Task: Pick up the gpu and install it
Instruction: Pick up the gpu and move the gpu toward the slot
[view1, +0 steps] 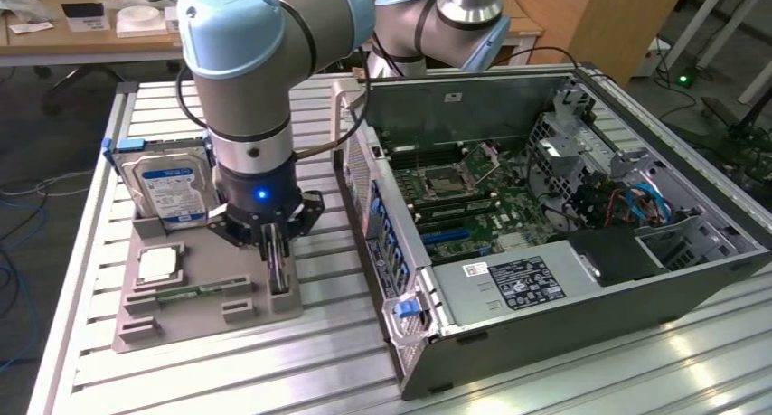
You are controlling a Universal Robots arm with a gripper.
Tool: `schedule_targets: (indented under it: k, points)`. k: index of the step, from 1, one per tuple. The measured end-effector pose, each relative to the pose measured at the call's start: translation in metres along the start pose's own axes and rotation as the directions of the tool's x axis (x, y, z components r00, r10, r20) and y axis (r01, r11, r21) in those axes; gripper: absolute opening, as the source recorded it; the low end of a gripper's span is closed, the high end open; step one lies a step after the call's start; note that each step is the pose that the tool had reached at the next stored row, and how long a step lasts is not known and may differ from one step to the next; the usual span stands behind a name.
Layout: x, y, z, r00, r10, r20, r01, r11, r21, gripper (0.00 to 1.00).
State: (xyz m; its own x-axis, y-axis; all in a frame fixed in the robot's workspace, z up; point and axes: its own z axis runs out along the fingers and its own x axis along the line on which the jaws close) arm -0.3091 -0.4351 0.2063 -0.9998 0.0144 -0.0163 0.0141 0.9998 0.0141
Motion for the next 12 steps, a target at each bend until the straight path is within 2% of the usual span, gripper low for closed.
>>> schedule_targets:
  k: [12]
  points:
    - [-0.004, 0.0001, 0.0002, 1.0, 0.0, 0.0, 0.0, 1.0, 0.0, 0.36]
